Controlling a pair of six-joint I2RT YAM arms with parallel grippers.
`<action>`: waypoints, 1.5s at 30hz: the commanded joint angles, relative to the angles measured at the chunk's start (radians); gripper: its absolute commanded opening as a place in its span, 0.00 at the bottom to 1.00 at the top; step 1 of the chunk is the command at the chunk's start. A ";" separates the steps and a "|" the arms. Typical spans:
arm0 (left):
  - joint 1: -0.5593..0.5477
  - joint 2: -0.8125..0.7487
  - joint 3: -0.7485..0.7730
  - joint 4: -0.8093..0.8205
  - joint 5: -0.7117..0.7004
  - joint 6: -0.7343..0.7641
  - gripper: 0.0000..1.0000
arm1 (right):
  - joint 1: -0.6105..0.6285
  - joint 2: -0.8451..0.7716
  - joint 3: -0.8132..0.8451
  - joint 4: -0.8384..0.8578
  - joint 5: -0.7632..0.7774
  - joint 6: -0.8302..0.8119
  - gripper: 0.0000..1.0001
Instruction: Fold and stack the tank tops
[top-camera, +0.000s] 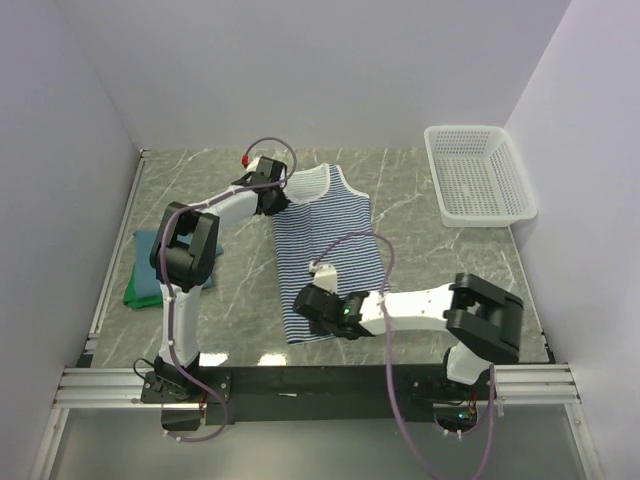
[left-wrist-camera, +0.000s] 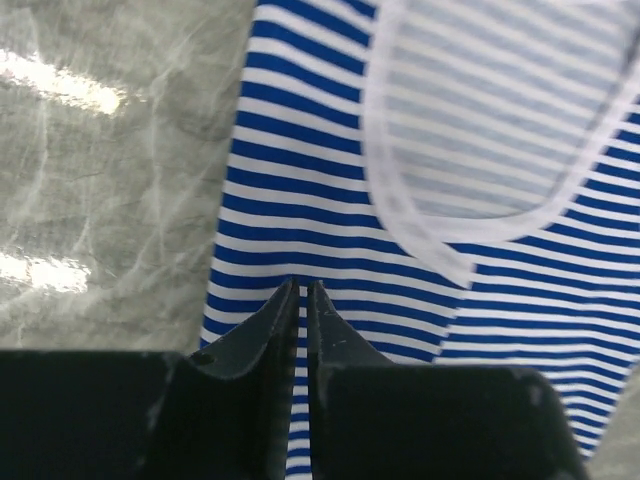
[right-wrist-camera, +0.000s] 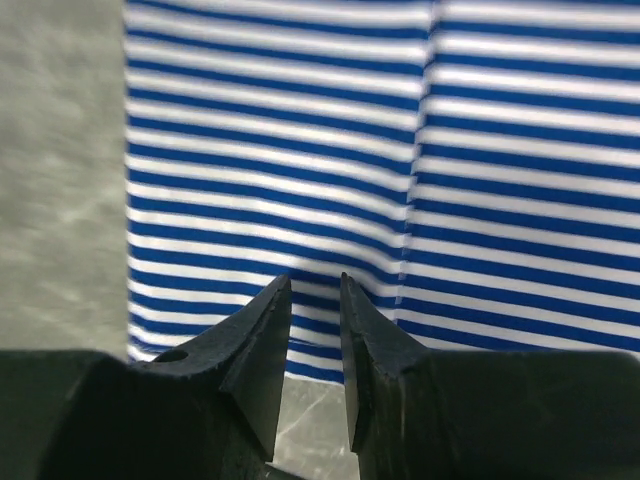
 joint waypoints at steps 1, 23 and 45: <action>0.010 0.023 0.001 0.012 0.008 0.015 0.13 | 0.057 0.077 0.075 -0.032 0.048 -0.003 0.33; 0.107 -0.044 0.079 0.015 0.147 0.193 0.46 | 0.100 0.188 0.351 0.067 -0.044 -0.014 0.47; -0.301 -0.479 -0.255 0.080 0.006 0.043 0.48 | -0.911 -0.051 0.268 -0.018 -0.346 -0.346 0.50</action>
